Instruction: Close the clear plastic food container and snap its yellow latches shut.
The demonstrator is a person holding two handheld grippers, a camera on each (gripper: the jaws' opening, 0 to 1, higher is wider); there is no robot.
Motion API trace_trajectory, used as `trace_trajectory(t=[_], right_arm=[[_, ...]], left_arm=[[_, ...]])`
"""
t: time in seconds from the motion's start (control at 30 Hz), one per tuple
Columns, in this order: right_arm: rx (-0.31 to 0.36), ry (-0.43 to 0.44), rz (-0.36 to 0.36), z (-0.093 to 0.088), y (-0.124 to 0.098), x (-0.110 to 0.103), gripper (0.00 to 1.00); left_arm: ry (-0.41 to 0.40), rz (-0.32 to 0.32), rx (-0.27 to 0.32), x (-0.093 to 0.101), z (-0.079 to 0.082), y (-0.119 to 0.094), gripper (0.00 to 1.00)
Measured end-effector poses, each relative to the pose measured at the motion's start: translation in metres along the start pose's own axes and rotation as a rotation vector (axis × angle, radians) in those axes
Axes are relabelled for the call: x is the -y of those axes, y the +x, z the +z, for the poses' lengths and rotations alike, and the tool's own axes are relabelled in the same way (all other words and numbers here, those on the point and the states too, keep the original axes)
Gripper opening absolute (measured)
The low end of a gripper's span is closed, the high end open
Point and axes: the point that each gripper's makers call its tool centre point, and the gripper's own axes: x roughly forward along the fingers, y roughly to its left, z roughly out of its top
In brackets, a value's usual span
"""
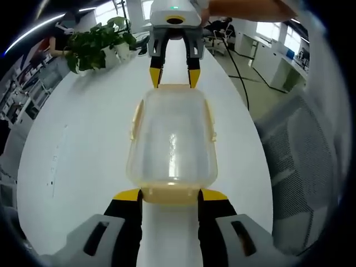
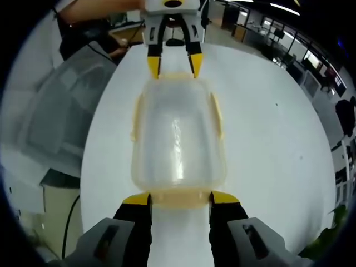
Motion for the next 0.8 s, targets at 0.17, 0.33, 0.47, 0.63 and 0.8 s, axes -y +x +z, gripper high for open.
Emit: trace_trajectory(t=[0.17, 0.33, 0.47, 0.63, 0.8], right_arm=[[-0.002, 0.002, 0.013, -0.004, 0.003, 0.001, 0.38], [-0.004, 0.001, 0.022, -0.006, 0.005, 0.002, 0.38], [0.004, 0.008, 0.035, -0.005, 0.006, 0.002, 0.38], [0.001, 0.006, 0.04, -0.005, 0.006, 0.003, 0.38], [-0.003, 0.011, 0.039, -0.004, 0.006, 0.002, 0.39]], left_arm=[[-0.011, -0.004, 0.001, 0.001, 0.001, 0.004, 0.38], [-0.021, -0.008, 0.002, 0.002, 0.0, 0.007, 0.38], [-0.025, -0.009, -0.003, 0.003, -0.003, 0.01, 0.38], [-0.036, -0.015, 0.006, 0.002, -0.005, 0.013, 0.38], [-0.035, -0.024, 0.009, 0.001, -0.007, 0.015, 0.38]])
